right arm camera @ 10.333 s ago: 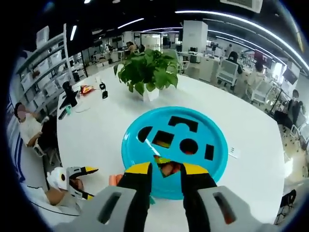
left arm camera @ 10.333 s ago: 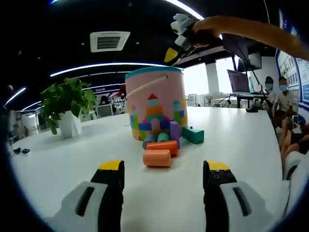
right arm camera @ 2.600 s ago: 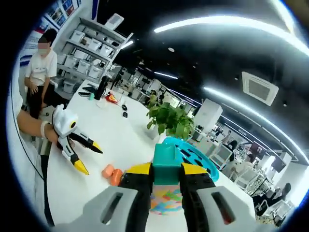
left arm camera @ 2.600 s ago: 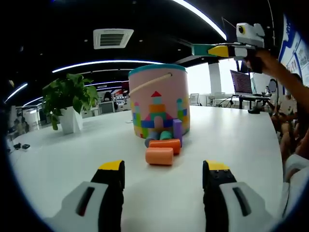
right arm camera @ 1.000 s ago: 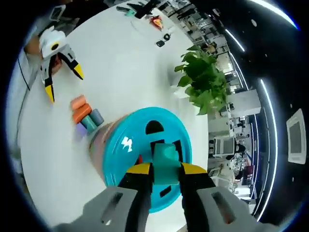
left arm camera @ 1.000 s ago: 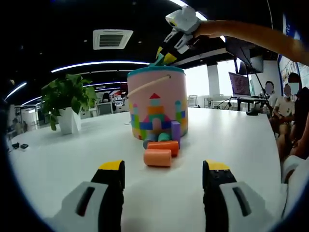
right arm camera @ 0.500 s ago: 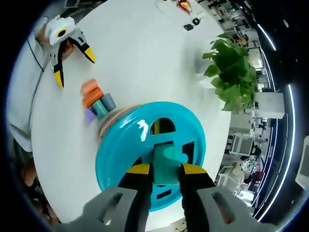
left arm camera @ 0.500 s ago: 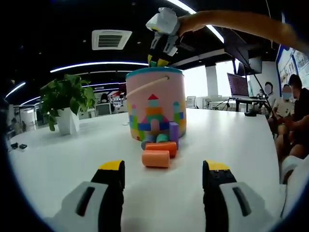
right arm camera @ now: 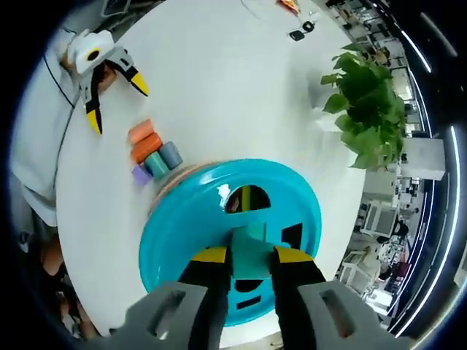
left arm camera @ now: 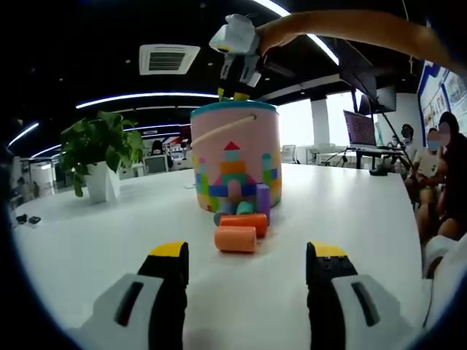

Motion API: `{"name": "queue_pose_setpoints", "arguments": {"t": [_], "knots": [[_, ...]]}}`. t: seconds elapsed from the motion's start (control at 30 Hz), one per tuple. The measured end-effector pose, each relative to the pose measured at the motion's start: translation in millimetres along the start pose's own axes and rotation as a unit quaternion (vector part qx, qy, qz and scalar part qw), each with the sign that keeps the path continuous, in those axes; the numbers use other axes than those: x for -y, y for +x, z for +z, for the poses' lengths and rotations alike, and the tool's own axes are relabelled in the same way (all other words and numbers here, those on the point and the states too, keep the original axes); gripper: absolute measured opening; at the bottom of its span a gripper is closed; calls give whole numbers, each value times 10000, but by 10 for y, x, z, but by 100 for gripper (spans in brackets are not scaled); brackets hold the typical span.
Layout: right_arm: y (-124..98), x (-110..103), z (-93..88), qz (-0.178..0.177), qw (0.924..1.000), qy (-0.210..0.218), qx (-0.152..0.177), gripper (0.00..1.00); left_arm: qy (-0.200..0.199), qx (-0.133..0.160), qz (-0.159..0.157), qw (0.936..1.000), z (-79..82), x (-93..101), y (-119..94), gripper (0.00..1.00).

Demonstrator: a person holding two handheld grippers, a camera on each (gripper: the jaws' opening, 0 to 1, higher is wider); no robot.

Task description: Arrange the toys in the designated storage area by placing each visible toy with the group until no toy remains scattered across the table.

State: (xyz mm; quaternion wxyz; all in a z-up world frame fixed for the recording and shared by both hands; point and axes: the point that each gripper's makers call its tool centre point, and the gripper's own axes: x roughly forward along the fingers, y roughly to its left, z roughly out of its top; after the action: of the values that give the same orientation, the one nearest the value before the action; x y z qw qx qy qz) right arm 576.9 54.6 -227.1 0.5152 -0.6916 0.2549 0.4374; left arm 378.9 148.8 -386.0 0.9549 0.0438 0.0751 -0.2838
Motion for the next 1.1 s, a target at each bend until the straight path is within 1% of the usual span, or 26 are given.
{"name": "queue_pose_setpoints", "arguments": {"t": [0.1,0.27,0.4,0.63,0.7,0.77,0.83,0.9,0.93,0.97,1.0,1.03,1.1], "knots": [[-12,-8,-11,20,10000,81,39,21,-2,-6,8,10000,-7,-54,29,67],[-12,15,-22,-92,9997,211,80,21,-12,-10,8,10000,-15,-116,60,67],[-25,8,-15,-143,9997,202,71,22,-20,-16,16,10000,-21,-152,77,67],[-31,27,-13,-266,9992,276,133,24,-18,-16,16,10000,-17,-133,70,67],[-39,45,-9,-326,9987,320,215,25,-16,-12,14,10000,-14,-121,64,67],[-65,70,24,-451,9970,485,394,27,-25,-12,15,10000,-12,-106,55,67],[-144,93,105,-688,9932,602,719,27,-24,-16,17,10000,-16,-140,72,67],[-234,23,215,-859,9868,730,1162,26,-22,-21,21,10000,-20,-175,91,67],[-242,8,223,-883,9860,743,1204,26,-20,-22,22,10000,-21,-178,93,67],[-287,-58,266,-1021,9815,782,1419,27,-20,-28,25,10000,-23,-178,93,67],[-323,-78,287,-1152,9774,846,1559,27,-20,-33,28,10000,-25,-177,93,67],[-345,-86,291,-1214,9748,896,1641,27,-21,-34,28,10000,-25,-171,90,67],[-466,-110,329,-1477,9582,1309,2069,27,-17,-41,37,10000,-23,-130,69,67]]}}
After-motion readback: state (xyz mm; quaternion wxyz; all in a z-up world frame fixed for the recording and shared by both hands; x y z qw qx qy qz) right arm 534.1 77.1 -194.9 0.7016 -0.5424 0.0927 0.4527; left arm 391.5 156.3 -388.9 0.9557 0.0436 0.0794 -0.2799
